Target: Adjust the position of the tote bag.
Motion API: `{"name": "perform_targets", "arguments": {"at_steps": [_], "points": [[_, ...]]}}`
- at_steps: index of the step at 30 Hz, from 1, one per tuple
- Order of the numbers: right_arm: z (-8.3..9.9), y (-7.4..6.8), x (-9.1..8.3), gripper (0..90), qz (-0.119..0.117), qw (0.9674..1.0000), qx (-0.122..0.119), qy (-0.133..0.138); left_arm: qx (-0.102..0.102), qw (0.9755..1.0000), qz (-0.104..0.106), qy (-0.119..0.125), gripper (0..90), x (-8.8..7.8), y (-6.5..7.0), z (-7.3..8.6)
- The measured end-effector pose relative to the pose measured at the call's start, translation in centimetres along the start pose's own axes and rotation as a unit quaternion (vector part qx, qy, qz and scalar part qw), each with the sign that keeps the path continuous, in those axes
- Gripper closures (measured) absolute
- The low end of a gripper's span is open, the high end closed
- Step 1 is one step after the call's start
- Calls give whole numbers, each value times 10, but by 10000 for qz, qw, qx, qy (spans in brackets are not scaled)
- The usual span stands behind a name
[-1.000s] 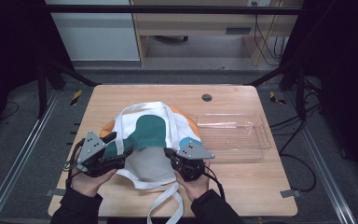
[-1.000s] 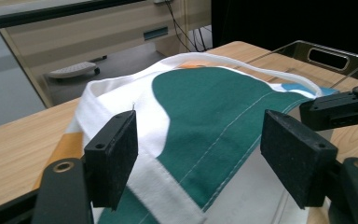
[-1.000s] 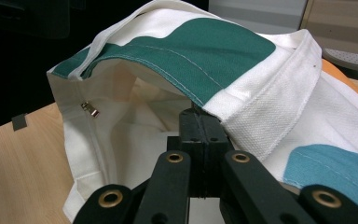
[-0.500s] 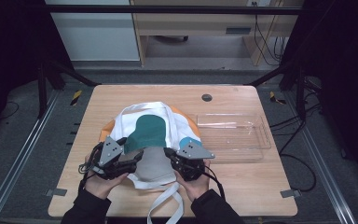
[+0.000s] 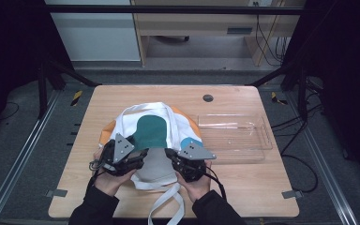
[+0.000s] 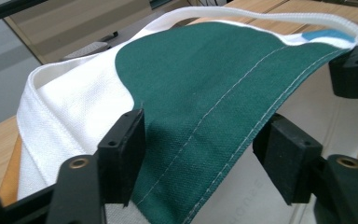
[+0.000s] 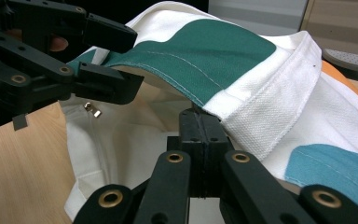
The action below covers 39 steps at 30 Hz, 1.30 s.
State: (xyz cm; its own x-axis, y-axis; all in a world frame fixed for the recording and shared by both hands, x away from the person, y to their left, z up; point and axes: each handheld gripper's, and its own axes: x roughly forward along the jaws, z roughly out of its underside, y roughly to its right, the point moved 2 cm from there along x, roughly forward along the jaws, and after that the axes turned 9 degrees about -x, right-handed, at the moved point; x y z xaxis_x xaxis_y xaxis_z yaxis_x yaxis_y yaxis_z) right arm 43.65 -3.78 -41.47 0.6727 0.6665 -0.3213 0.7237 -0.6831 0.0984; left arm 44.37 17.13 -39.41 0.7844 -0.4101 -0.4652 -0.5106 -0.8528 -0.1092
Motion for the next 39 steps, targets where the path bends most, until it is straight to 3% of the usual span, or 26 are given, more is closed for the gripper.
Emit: {"name": "perform_targets", "arguments": {"at_steps": [8,25,39], "points": [[0,-1,1,900,-25,10000,-4,-7,-43,9998,-83,-201,511,3,-1,3],[5,-4,3,900,-152,9998,-48,-140,-173,9994,-91,-300,834,5,0,6],[19,-5,5,900,-298,9989,-80,-340,-440,9989,6,-190,865,3,-4,4]]}}
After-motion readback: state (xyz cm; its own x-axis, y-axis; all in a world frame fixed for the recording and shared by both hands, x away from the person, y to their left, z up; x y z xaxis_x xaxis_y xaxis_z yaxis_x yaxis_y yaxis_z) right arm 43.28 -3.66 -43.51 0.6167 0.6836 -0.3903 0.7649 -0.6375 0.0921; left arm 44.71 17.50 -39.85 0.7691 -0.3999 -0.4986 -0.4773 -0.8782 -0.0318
